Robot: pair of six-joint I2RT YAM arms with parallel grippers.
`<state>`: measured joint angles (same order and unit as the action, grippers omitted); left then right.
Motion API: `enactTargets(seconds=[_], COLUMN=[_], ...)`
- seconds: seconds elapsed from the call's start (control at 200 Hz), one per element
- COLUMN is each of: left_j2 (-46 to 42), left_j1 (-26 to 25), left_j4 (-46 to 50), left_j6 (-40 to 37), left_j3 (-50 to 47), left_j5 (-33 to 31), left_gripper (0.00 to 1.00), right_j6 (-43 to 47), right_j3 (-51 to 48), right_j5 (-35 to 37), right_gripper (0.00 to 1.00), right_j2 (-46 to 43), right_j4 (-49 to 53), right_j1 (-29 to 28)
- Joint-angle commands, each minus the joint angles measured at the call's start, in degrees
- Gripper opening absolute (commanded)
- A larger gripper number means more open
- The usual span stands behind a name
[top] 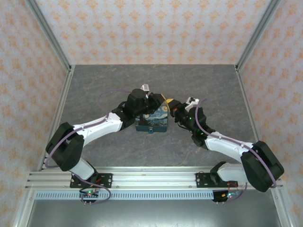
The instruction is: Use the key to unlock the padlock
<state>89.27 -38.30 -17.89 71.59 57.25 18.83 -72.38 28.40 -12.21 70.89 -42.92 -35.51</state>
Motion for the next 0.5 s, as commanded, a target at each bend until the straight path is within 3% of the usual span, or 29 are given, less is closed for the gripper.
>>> enactTargets(seconds=[0.0, 0.2, 0.37, 0.495], left_j2=[0.77, 0.99, 0.29, 0.28], left_j1=[-0.72, -0.87, -0.81, -0.81], left_j4=[-2.76, -3.13, -2.01, -2.14], left_j6=[0.65, 0.92, 0.79, 0.83], left_j3=[-0.98, -1.22, -1.37, -1.30], left_j5=[-1.42, -1.81, -3.67, -4.24], left_gripper=[0.13, 0.11, 0.20, 0.21], right_j6=[-0.39, -0.57, -0.54, -0.55], right_j3=[-0.45, -0.79, -1.29, -1.60], right_j5=[0.78, 0.95, 0.90, 1.04], right_gripper=[0.00, 0.00, 0.00, 0.00], right_j2=[0.54, 0.33, -0.19, -0.49], right_j4=[-2.51, -2.61, -2.64, -2.55], right_j1=[-0.40, -0.45, -0.37, -0.37])
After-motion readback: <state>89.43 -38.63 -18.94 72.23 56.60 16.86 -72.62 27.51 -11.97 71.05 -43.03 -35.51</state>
